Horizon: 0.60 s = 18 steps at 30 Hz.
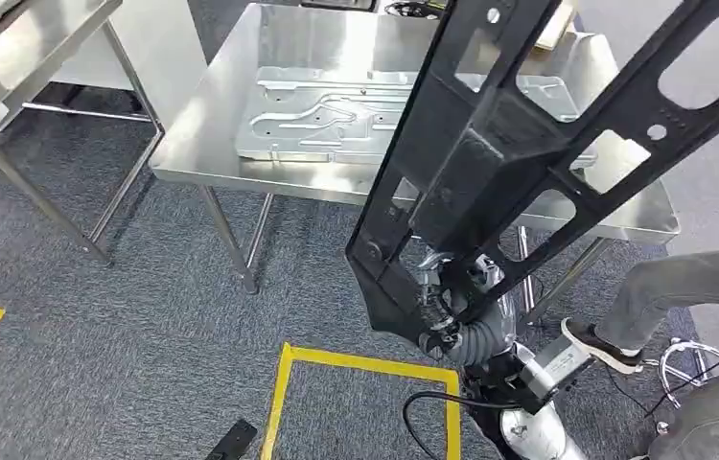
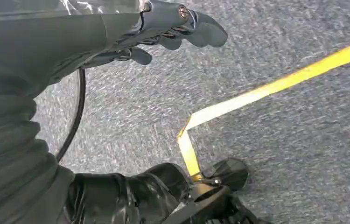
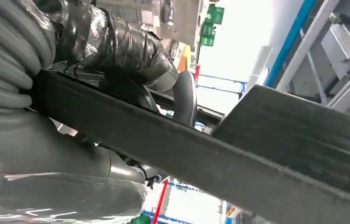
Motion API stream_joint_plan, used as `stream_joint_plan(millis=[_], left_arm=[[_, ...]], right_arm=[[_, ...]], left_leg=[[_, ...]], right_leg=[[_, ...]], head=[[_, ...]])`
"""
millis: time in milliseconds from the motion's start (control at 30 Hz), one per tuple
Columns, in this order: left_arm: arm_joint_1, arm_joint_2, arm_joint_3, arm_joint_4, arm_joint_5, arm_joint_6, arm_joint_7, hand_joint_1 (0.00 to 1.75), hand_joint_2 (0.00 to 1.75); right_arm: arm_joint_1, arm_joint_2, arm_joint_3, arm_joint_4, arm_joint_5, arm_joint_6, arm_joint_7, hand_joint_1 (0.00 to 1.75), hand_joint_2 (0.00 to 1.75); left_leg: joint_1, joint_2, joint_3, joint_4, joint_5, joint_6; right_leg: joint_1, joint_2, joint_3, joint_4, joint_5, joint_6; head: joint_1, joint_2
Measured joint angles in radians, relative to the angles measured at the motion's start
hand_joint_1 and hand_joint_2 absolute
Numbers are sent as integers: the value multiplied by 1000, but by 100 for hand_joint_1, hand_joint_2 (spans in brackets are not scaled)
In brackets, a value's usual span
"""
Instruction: Take the parts from the cabinet and place them on the table.
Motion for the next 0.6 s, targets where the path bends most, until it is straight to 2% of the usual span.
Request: stream_joint_plan(millis=[33, 67, 100, 133, 233, 267, 300, 333, 367, 400, 433, 467, 500, 533, 567, 600], left_arm=[[0, -1, 0, 0, -3, 0, 0, 0, 175], [0, -2, 0, 0, -4, -1, 0, 0, 175], [-1, -2, 0, 0, -4, -1, 0, 0, 175], [-2, -1, 0, 0, -4, -1, 0, 0, 175], [-4, -1, 0, 0, -5, -1, 0, 0, 175], [-6, -1, 0, 0, -5, -1, 0, 0, 175], [-8, -1, 0, 0, -5, -1, -1, 0, 175], [-10, -1, 0, 0, -5, -1, -1, 0, 175], [-9, -1, 0, 0, -5, -1, -1, 0, 175], [-7, -1, 0, 0, -5, -1, -1, 0, 175], [-3, -2, 0, 0, -5, -1, 0, 0, 175], [-1, -2, 0, 0, -5, -1, 0, 0, 175], [-1, -2, 0, 0, -5, -1, 0, 0, 175], [-2, -2, 0, 0, -5, -1, 0, 0, 175], [-3, -1, 0, 0, -5, -1, 1, 0, 175], [-3, 0, 0, 0, -5, -1, 1, 0, 175]], right_arm=[[0, 0, -1, 0, 0, 0, 0, 175, 175], [-1, 0, -1, -1, 0, 0, 0, 175, 175], [-3, 0, -2, 0, 0, 0, 0, 175, 175], [-6, 0, -2, -2, -2, 1, 0, 175, 175], [-4, 0, -3, -3, -5, 6, -1, 175, 175], [-4, 0, -3, -5, -5, 7, -2, 175, 175], [-6, 0, -4, -6, -6, 7, -2, 175, 175], [-7, 1, -4, -7, -6, 8, -2, 175, 175], [-7, 1, -4, -7, -6, 8, -3, 175, 175], [-7, 1, -4, -7, -6, 8, -3, 175, 175], [-6, 1, -4, -6, -6, 8, -3, 175, 175], [-6, 1, -4, -6, -6, 8, -3, 175, 175], [-6, 1, -4, -6, -6, 7, -3, 175, 175], [-6, 1, -4, -6, -6, 5, -3, 175, 175], [-6, 1, -4, -6, -5, 4, -3, 175, 175], [-5, 1, -4, -6, -5, 2, -4, 175, 175]], left_leg=[[0, 6, 12, 1, -9, -3], [0, 12, 22, 3, -19, -9], [-6, 17, 26, 3, -25, -18], [-10, 19, 23, 10, -31, -24], [-11, 52, 36, 1, -38, -39], [-6, 41, 34, 6, -50, -47], [-5, 8, 23, 39, -66, -50], [-3, -8, -10, 102, -96, -52], [-3, -17, -62, 195, -134, -55], [-3, -19, -107, 270, -154, -56], [-3, -19, -144, 319, -154, -56], [-3, -19, -155, 315, -128, -53], [-3, -20, -146, 270, -84, -49], [-5, -25, -120, 189, -23, -41], [-8, -35, -87, 101, 33, -28], [-12, -45, -66, 47, 47, -13]], right_leg=[[0, -12, 42, -97, 58, -3], [1, -33, 80, -185, 97, -7], [15, -67, 90, -195, 70, -10], [16, -59, 97, -212, 72, -20], [17, -28, 91, -209, 68, -36], [11, -19, 98, -214, 69, -42], [10, -11, 101, -215, 67, -47], [10, -4, 102, -215, 65, -50], [11, 7, 104, -215, 62, -54], [12, 18, 106, -215, 60, -57], [14, 33, 109, -215, 58, -59], [15, 44, 113, -215, 56, -61], [17, 56, 119, -215, 52, -61], [19, 69, 127, -215, 49, -61], [21, 71, 135, -215, 44, -61], [18, 77, 140, -217, 40, -61]], head=[[0, 0], [0, 0], [0, 0], [2, 0], [-2, 0], [-3, 0], [-7, 0], [-10, 0], [-8, 0], [-8, 0], [-9, 0], [-8, 0], [-8, 0], [-9, 0], [-8, 0], [-7, 0]])
